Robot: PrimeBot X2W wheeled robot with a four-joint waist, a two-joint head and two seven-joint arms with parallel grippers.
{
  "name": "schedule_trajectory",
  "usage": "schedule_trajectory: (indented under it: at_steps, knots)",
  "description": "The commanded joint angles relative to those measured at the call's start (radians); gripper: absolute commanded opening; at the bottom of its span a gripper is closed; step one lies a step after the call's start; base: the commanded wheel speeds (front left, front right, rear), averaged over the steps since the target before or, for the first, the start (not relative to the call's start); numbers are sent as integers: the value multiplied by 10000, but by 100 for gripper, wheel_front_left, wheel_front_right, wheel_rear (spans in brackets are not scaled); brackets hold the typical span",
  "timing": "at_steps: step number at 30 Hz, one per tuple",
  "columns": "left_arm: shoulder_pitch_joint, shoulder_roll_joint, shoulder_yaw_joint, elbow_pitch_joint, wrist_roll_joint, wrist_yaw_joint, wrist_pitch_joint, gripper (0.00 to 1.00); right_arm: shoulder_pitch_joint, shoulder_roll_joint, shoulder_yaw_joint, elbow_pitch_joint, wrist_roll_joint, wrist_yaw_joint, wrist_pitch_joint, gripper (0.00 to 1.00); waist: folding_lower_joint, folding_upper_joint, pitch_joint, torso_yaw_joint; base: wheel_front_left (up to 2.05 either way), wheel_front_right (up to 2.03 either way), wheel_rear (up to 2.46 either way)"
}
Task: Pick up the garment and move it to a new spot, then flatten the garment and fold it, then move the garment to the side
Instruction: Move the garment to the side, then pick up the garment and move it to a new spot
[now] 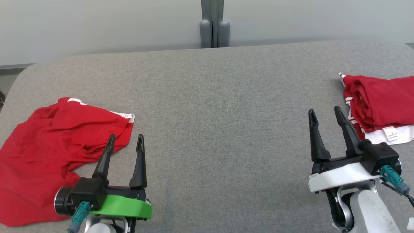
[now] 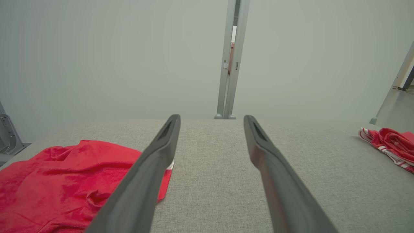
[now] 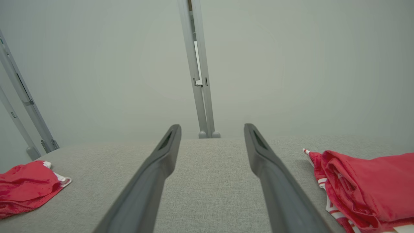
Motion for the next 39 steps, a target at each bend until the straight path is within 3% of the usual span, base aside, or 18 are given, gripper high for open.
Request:
schedule_trajectory:
  at_steps: [1, 32, 39]
  knots:
    - [161, 14, -13, 52, 8, -46, -2, 100, 162, 35, -8, -75, -78, -2, -25, 100, 1, 0, -117, 74, 0, 0, 0]
    - [119, 12, -94, 29, -230, 69, -2, 100, 346, 120, 74, 163, 80, 0, -25, 100, 1, 0, -133, 2, 0, 0, 0]
    - [13, 12, -69, 119, -359, 119, -2, 100, 441, 121, 344, 303, 127, 0, -25, 100, 1, 0, -54, 341, 0, 0, 0]
